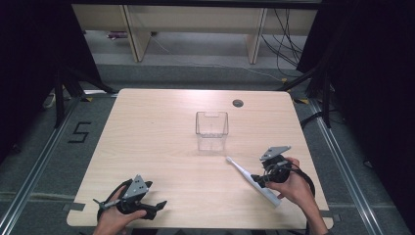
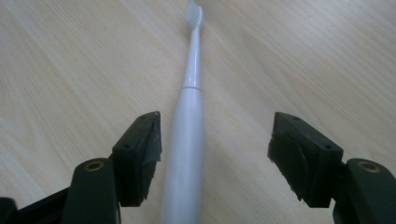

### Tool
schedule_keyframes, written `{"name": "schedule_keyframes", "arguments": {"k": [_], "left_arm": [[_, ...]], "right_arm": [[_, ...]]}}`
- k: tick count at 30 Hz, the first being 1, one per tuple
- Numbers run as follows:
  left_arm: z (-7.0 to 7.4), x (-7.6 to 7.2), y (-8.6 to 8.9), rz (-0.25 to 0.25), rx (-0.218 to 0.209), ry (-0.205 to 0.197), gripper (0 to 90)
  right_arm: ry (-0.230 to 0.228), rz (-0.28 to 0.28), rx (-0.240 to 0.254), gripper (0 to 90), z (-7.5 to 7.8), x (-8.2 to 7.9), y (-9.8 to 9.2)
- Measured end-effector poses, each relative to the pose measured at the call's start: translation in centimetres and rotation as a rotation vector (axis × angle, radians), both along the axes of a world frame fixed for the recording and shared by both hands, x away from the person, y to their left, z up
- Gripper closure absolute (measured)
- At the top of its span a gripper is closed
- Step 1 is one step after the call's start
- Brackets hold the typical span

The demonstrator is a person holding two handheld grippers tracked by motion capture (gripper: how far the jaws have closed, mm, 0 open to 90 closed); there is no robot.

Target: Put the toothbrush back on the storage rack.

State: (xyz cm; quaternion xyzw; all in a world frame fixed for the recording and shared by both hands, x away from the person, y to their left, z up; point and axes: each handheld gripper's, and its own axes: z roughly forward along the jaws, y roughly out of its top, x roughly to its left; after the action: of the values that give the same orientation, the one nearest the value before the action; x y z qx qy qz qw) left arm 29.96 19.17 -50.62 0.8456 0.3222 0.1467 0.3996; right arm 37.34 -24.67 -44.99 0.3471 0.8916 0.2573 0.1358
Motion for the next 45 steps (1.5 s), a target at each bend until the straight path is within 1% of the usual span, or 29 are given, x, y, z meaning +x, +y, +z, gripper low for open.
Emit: {"name": "schedule_keyframes", "arguments": {"k": [1, 2, 3, 8, 9, 10, 11, 13, 14, 17, 20, 21, 22, 23, 24, 25, 27, 29, 30, 32, 33, 35, 36, 37, 39, 41, 42, 44, 45], "left_arm": [[-0.1, -0.1, -0.1, 0.002, -0.022, 0.001, 14.9], [-0.1, -0.1, -0.1, 0.002, -0.022, 0.001, 14.9], [0.0, 0.0, 0.0, -0.005, 0.002, -0.001, 14.9], [0.0, 0.0, 0.0, -0.002, 0.002, -0.002, 14.9], [0.0, 0.0, 0.0, 0.0, 0.0, 0.0, 14.9], [0.0, 0.0, 0.0, 0.0, -0.005, 0.001, 14.9], [0.0, -0.1, -0.1, -0.003, -0.023, 0.005, 14.9], [0.0, 0.0, 0.0, -0.005, -0.015, 0.015, 14.9], [0.0, 0.0, 0.0, -0.005, -0.015, 0.015, 14.9], [0.0, -0.1, -0.1, -0.001, -0.02, 0.009, 14.9], [0.0, 0.0, 0.0, -0.005, -0.02, 0.011, 14.9], [0.1, 0.0, 0.1, -0.007, 0.002, 0.008, 14.9], [0.0, 0.0, 0.0, -0.006, -0.013, 0.012, 14.9], [-0.1, -0.1, -0.1, 0.004, -0.026, -0.001, 14.9], [0.0, -0.1, 0.0, -0.001, -0.023, 0.005, 14.9], [0.1, 0.0, 0.1, -0.01, 0.004, 0.008, 14.9], [0.0, 0.0, -0.1, -0.003, -0.021, 0.009, 15.0], [0.0, 0.0, 0.0, -0.005, -0.019, 0.009, 14.9], [0.1, 0.0, 0.1, -0.004, 0.001, 0.004, 14.9], [0.0, 0.0, 0.1, 0.002, -0.003, -0.003, 15.0], [0.1, 0.0, 0.0, 0.002, -0.02, -0.002, 14.9], [0.1, -0.1, 0.0, 0.004, -0.024, -0.003, 14.9], [0.1, -0.1, 0.0, 0.003, -0.024, -0.004, 14.9], [0.2, 0.0, 0.1, -0.004, -0.005, -0.003, 14.9], [0.2, 0.0, 0.1, 0.0, 0.0, -0.008, 14.9], [0.1, -0.1, 0.0, 0.002, -0.028, -0.005, 14.9], [0.2, 0.0, 0.1, -0.006, -0.005, -0.009, 14.9], [0.2, 0.0, 0.1, -0.002, -0.008, -0.009, 14.9], [0.1, -0.1, 0.0, 0.001, -0.028, -0.004, 14.9]], "right_arm": [[0.009, 0.003, -0.004, 37.3, 0.0, 0.1, 0.1], [0.009, 0.003, -0.004, 37.3, 0.0, 0.1, 0.1], [0.02, 0.027, -0.01, 40.3, -0.4, 0.2, 0.5], [0.064, 0.025, -0.064, 48.2, -0.8, 0.3, 1.1], [0.088, 0.007, -0.069, 49.9, -0.9, 0.2, 1.4], [0.085, 0.02, -0.082, 51.3, -1.0, 0.4, 1.4], [0.106, 0.012, -0.082, 52.2, -1.1, 0.4, 1.5], [0.119, -0.016, -0.082, 53.2, -1.5, 0.5, 1.6], [0.126, -0.01, -0.088, 54.0, -1.4, 0.5, 1.7], [0.127, 0.031, -0.085, 56.4, -1.7, 1.0, 1.7], [0.141, 0.025, -0.098, 58.3, -1.7, 0.9, 2.0], [0.146, 0.03, -0.104, 58.7, -1.8, 1.0, 2.1], [0.167, 0.017, -0.113, 59.2, -1.8, 0.9, 2.2], [0.15, 0.043, -0.117, 59.4, -1.9, 1.1, 2.2], [0.158, 0.053, -0.119, 59.6, -1.9, 1.2, 2.3], [0.163, 0.045, -0.118, 60.0, -2.0, 1.2, 2.4], [0.18, 0.032, -0.127, 60.9, -2.2, 1.2, 2.6], [0.179, 0.059, -0.142, 61.5, -2.3, 1.5, 2.7], [0.182, 0.056, -0.152, 62.2, -2.3, 1.5, 2.8], [0.192, 0.054, -0.153, 62.9, -2.4, 1.6, 3.0], [0.196, 0.064, -0.164, 63.6, -2.3, 1.9, 3.2], [0.226, 0.059, -0.175, 65.1, -2.4, 2.0, 3.5], [0.22, 0.085, -0.185, 65.3, -2.5, 2.2, 3.6], [0.233, 0.082, -0.194, 65.5, -2.5, 2.3, 3.7], [0.246, 0.089, -0.214, 66.0, -2.5, 2.3, 4.0], [0.257, 0.097, -0.234, 66.0, -2.5, 2.5, 4.2], [0.266, 0.104, -0.244, 66.1, -2.5, 2.5, 4.2], [0.293, 0.093, -0.264, 66.1, -2.5, 2.5, 4.4], [0.278, 0.117, -0.295, 66.1, -2.6, 2.9, 4.3]]}}
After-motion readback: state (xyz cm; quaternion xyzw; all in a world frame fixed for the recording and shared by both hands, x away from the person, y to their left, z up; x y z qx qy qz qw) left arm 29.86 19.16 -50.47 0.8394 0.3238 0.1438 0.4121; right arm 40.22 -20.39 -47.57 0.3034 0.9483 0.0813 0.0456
